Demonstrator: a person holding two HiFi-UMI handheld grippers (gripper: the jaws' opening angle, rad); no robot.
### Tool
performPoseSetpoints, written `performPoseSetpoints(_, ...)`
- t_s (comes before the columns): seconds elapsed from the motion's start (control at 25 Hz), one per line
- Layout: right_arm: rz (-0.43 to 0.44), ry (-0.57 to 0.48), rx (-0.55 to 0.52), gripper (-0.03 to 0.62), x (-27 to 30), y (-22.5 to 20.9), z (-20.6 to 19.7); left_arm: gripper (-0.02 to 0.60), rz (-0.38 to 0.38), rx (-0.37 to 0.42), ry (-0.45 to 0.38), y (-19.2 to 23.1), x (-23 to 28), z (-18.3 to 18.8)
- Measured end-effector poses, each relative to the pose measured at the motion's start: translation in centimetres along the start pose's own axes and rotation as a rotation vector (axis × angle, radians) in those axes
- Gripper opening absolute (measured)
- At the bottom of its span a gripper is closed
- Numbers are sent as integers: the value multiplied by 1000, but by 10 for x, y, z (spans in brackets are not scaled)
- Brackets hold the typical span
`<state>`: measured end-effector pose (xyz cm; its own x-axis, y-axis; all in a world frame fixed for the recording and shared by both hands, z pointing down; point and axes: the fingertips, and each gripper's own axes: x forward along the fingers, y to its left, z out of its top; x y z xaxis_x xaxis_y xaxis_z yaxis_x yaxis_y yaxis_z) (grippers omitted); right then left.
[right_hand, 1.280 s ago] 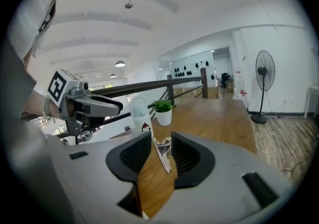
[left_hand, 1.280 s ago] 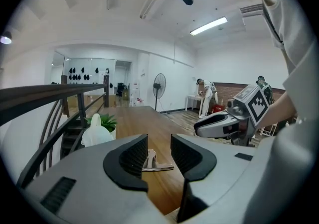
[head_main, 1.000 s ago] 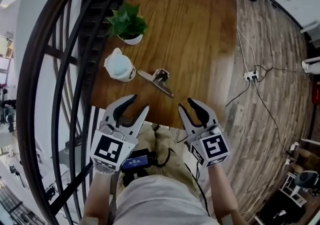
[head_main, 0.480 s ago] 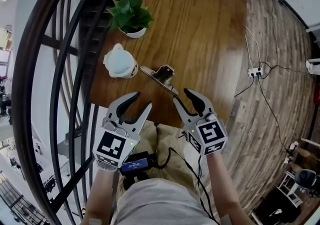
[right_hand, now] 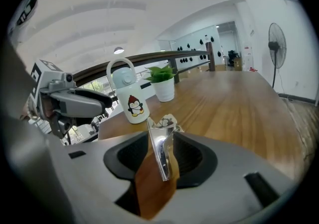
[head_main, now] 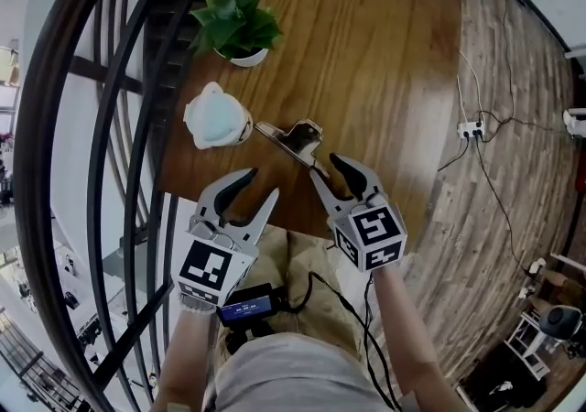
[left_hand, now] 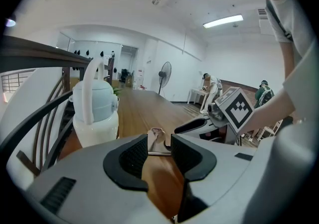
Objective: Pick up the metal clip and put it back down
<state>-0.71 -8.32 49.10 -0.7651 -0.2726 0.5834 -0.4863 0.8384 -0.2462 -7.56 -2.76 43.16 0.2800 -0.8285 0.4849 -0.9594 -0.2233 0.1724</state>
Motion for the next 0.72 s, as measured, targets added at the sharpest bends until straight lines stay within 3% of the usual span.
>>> performPoseSetpoints(0.72,8,44,41,181,45,-18,-3,147,-12,-15,40,7,17,-15)
